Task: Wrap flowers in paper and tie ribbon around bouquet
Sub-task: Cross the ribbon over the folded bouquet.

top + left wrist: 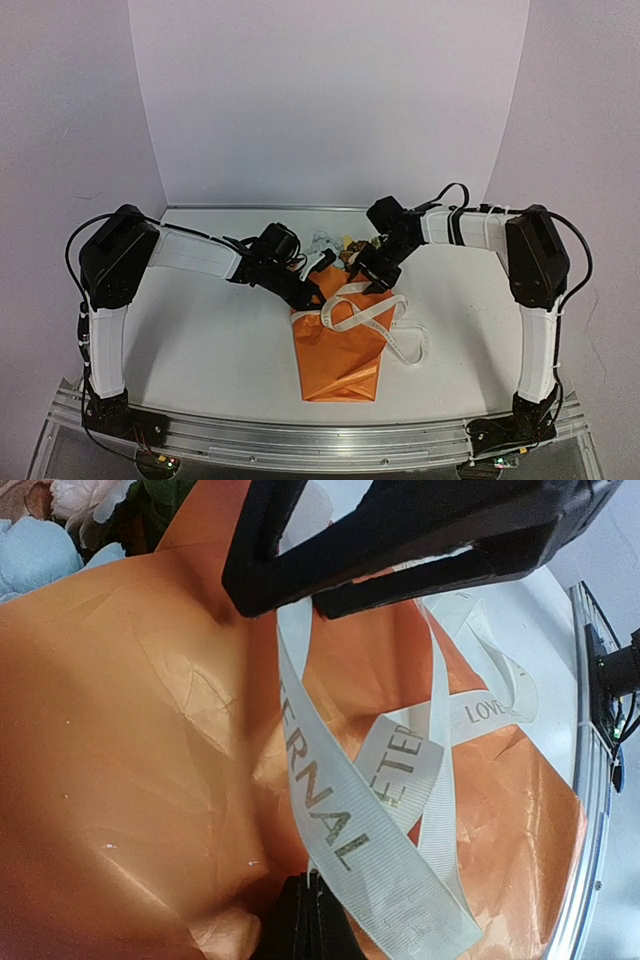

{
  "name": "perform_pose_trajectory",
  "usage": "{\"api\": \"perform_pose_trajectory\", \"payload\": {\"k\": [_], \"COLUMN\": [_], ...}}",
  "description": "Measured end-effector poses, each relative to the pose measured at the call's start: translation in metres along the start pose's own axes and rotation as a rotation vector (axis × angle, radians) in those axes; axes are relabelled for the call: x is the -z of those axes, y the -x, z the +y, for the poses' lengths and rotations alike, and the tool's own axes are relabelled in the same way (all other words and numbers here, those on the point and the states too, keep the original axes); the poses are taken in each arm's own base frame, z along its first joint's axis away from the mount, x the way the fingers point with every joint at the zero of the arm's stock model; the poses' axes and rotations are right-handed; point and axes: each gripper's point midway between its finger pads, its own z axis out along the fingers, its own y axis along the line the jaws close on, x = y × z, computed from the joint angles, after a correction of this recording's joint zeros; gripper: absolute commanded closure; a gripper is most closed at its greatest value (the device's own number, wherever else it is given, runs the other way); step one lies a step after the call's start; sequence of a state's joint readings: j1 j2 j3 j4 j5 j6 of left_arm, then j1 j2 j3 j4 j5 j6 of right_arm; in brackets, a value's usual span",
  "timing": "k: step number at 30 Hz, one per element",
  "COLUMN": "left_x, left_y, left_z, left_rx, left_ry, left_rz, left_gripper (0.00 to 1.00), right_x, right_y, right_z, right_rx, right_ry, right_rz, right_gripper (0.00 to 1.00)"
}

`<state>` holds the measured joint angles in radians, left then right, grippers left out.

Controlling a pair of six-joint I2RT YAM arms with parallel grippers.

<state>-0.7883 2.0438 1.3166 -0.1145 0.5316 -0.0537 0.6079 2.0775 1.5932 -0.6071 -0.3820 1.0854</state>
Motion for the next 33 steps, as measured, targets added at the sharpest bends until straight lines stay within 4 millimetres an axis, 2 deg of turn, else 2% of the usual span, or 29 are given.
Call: {"api": "perform_pose_trajectory", "payload": {"k": [2, 11, 22, 26, 31, 33], "left_x": [0.0, 0.001, 0.001, 0.002, 0.005, 0.006], "left_y": [0.001, 0.002, 0.001, 0.005, 0.013, 0.015], "left_z": [0.0, -0.001, -0.004, -0.008, -0.015, -0.017], "left_rx": [-0.002, -0.003, -0.002, -0.004, -0.009, -0.006], "left_ry": [0.0, -0.001, -0.019, -0.04, -0.069, -0.078], "left_rz": [0.002, 0.005, 0.006, 0.005, 0.0, 0.002], "left_gripper": [1.0, 1.0, 1.0, 1.0, 1.0, 1.0], "right_x": [-0.002, -0.001, 0.006, 0.033, 0.088, 0.103], "right_y": [0.0, 0.003, -0.001, -0.012, -0.036, -0.046], "right_z": [-0.001, 0.007, 0.011, 0.025, 0.066, 0.081], "right_rx": [-0.006, 0.003, 0.074, 0.166, 0.301, 0.34], "right_ry": [-0.005, 0.008, 0.026, 0.096, 0.303, 0.387], "right_rz": [0.002, 0.0, 0.017, 0.034, 0.077, 0.109], "right_gripper": [0.66, 0.98, 1.0, 1.0, 1.0, 1.0]}}
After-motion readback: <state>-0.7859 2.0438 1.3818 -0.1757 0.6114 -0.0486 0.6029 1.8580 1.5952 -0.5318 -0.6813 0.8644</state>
